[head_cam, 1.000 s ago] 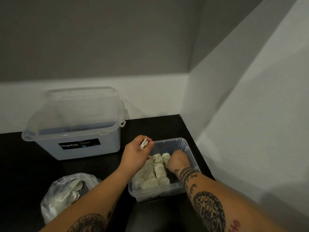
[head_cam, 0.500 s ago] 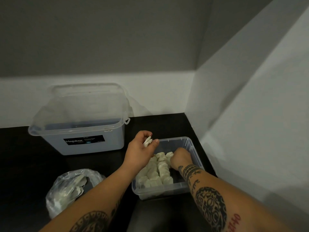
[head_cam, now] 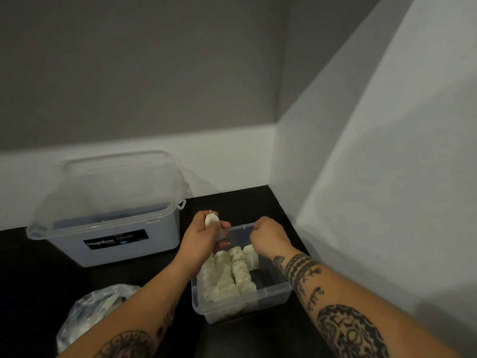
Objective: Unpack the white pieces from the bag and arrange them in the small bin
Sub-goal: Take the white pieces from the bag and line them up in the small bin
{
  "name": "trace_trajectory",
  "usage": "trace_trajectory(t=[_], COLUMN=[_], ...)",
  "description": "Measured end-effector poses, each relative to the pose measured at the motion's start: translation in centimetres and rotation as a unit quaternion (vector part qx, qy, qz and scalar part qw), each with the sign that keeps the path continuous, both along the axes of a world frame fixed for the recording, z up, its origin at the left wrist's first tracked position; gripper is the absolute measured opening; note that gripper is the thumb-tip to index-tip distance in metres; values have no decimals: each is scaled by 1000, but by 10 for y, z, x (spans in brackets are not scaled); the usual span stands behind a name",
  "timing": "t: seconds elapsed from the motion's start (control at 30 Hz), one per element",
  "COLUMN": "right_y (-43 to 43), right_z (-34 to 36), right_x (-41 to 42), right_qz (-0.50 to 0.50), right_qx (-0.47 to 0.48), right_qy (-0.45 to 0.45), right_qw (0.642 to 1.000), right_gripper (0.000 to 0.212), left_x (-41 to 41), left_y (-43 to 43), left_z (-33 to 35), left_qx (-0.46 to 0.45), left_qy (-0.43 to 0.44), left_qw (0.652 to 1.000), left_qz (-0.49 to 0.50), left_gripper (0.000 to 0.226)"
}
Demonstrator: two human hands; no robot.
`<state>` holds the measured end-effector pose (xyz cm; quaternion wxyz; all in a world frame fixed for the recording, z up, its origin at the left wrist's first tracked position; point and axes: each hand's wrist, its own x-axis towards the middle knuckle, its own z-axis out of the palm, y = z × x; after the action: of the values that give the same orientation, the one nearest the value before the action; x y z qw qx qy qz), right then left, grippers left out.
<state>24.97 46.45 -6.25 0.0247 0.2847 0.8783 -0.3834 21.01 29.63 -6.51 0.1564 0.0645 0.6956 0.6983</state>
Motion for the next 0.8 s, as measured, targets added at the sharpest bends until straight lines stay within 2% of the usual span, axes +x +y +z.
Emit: trace_trajectory(t=[0.17, 0.33, 0.5, 0.8], right_y=[7, 7, 5, 10], right_z=[14, 12, 8, 13], right_x=[11, 17, 19, 20], right_qz=[44, 79, 75, 78], right_qx=[-87, -169, -153, -109], right_qy=[124, 170, 180, 207], right_qw=[987, 968, 969, 969], right_gripper=[31, 27, 15, 9], left_x=[1, 1, 0, 4], left_y=[8, 16, 21, 19], left_z=[0, -4, -6, 0], left_qx=[-90, -82, -44, -47], left_qy=[80, 72, 25, 34], left_qw=[993, 994, 999, 998], left_qz=[-10, 6, -13, -25], left_gripper=[13, 12, 16, 9])
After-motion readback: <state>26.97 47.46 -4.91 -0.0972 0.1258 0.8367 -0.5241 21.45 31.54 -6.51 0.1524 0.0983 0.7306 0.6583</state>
